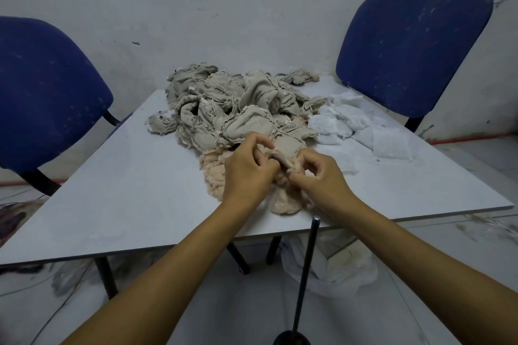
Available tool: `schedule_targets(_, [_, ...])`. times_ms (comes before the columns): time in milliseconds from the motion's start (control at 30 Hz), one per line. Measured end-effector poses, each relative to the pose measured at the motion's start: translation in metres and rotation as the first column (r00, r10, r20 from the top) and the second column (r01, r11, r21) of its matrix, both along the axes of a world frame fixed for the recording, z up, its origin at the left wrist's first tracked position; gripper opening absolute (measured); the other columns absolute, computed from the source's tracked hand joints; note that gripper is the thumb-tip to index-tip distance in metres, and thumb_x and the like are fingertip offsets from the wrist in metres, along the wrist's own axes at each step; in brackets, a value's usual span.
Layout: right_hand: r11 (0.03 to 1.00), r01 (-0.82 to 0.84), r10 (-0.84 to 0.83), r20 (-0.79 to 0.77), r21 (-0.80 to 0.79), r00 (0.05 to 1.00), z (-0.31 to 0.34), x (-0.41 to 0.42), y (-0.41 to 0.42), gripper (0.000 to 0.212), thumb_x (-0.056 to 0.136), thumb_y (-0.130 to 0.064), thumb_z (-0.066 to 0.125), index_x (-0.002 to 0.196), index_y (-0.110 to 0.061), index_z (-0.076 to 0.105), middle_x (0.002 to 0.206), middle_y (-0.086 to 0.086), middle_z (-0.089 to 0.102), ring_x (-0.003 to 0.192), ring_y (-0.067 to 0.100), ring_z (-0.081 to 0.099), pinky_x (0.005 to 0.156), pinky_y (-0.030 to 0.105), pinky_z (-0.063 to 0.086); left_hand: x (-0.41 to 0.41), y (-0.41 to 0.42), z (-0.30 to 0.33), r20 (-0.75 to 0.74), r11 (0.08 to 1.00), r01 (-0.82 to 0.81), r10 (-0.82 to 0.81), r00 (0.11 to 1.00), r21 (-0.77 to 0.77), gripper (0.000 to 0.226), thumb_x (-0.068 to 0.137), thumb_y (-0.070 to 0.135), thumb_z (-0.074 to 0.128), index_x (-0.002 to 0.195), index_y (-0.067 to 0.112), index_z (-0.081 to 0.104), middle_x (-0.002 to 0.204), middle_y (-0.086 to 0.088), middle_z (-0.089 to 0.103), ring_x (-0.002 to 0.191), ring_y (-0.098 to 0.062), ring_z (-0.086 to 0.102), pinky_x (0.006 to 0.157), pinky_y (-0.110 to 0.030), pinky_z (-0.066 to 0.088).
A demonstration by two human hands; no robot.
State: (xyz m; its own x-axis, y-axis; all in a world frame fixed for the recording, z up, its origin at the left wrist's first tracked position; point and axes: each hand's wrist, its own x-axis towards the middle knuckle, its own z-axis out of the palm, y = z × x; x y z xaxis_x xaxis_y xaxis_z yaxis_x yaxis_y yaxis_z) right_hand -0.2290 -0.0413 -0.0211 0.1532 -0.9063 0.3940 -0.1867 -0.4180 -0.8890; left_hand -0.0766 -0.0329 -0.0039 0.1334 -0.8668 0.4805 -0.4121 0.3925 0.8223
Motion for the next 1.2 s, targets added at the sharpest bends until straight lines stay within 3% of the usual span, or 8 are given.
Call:
schedule_targets(67, [0.999, -0.012, 0.011, -0.053, -0.032, 0.999, 0.001, 0.0, 0.002, 0.02, 0.064, -0.014, 0.062, 0.06, -0.019, 0.044, 0.072, -0.001, 0.048, 0.069, 0.012, 0.046, 0.066, 0.033, 0.037, 0.0, -0.002, 0.002, -0.022, 0.995, 0.058, -0.057, 0.998, 0.082, 0.023, 0.074, 0.002, 0.063, 0.08, 0.024, 0.063, 0.058, 0.008, 0.053, 0.054, -0.009, 0.049, 0.053, -0.024, 0.044])
schedule_targets(167, [0.998, 0.034, -0.036, -0.033, -0.049, 0.999, 0.001, -0.002, 0.002, 0.019, 0.066, -0.014, 0.062, 0.061, -0.012, 0.044, 0.072, 0.005, 0.049, 0.07, 0.017, 0.046, 0.066, 0.036, 0.039, 0.003, -0.001, 0.009, -0.285, 0.886, 0.371, -0.293, 0.913, 0.277, 0.012, 0.075, 0.009, 0.061, 0.087, 0.01, 0.062, 0.078, -0.017, 0.06, 0.071, -0.03, 0.059, 0.068, -0.04, 0.051])
schedule_targets(400, [0.993, 0.097, -0.097, -0.006, -0.061, 0.995, -0.003, 0.0, -0.001, 0.02, 0.066, -0.015, 0.063, 0.061, -0.012, 0.044, 0.07, 0.009, 0.05, 0.067, 0.021, 0.047, 0.065, 0.046, 0.044, 0.01, 0.003, 0.014, -0.479, 0.766, 0.557, -0.376, 0.793, 0.321, 0.006, 0.094, 0.001, 0.058, 0.097, 0.004, 0.062, 0.084, -0.012, 0.064, 0.074, -0.021, 0.064, 0.065, -0.029, 0.054])
schedule_targets(467, [0.992, 0.12, -0.118, 0.041, -0.027, 0.992, -0.004, -0.001, -0.001, 0.021, 0.068, -0.017, 0.063, 0.062, -0.009, 0.045, 0.069, 0.013, 0.049, 0.067, 0.029, 0.047, 0.065, 0.05, 0.045, 0.013, 0.003, 0.012, -0.337, 0.819, 0.481, -0.377, 0.863, 0.314, 0.011, 0.091, -0.002, 0.063, 0.101, 0.001, 0.065, 0.087, -0.018, 0.064, 0.075, -0.026, 0.065, 0.067, -0.038, 0.056])
schedule_targets(600, [1.0, -0.006, 0.004, 0.073, 0.024, 0.997, -0.003, -0.003, 0.0, 0.015, 0.072, -0.019, 0.068, 0.073, -0.017, 0.053, 0.074, -0.001, 0.056, 0.071, 0.016, 0.054, 0.063, 0.039, 0.046, 0.013, 0.004, 0.007, 0.045, 0.952, 0.251, -0.263, 0.964, 0.176, 0.007, 0.088, 0.012, 0.071, 0.093, 0.015, 0.068, 0.083, -0.015, 0.07, 0.073, -0.036, 0.067, 0.065, -0.055, 0.058])
schedule_targets(767, [0.962, -0.217, 0.183, 0.199, 0.167, 0.963, -0.003, -0.006, -0.002, 0.038, 0.086, -0.022, 0.074, 0.12, -0.025, 0.055, 0.1, 0.017, 0.066, 0.089, 0.029, 0.068, 0.08, 0.047, 0.055, 0.016, 0.001, 0.013, 0.102, 0.986, 0.151, -0.157, 0.982, 0.064, 0.02, 0.077, 0.012, 0.064, 0.084, 0.028, 0.073, 0.088, 0.003, 0.071, 0.085, -0.021, 0.068, 0.079, -0.044, 0.058])
schedule_targets(967, [0.999, 0.031, -0.033, 0.118, 0.012, 0.993, -0.005, -0.004, -0.002, 0.022, 0.079, -0.033, 0.072, 0.092, -0.017, 0.066, 0.081, 0.019, 0.068, 0.079, 0.043, 0.066, 0.071, 0.061, 0.054, 0.011, 0.005, 0.007, 0.244, 0.982, 0.187, -0.181, 0.953, -0.002, 0.029, 0.085, 0.003, 0.07, 0.102, 0.026, 0.076, 0.094, 0.002, 0.064, 0.082, -0.006, 0.063, 0.074, -0.01, 0.048])
schedule_targets(1200, [0.994, 0.108, -0.109, 0.03, 0.009, 0.994, -0.005, -0.004, -0.001, 0.019, 0.072, -0.027, 0.068, 0.082, -0.012, 0.06, 0.069, 0.011, 0.06, 0.064, 0.029, 0.056, 0.062, 0.048, 0.049, 0.005, 0.008, 0.003, 0.414, 0.973, 0.135, -0.047, 0.909, -0.186, 0.034, 0.086, 0.003, 0.069, 0.117, 0.015, 0.072, 0.086, 0.0, 0.055, 0.073, -0.007, 0.048, 0.07, -0.013, 0.04])
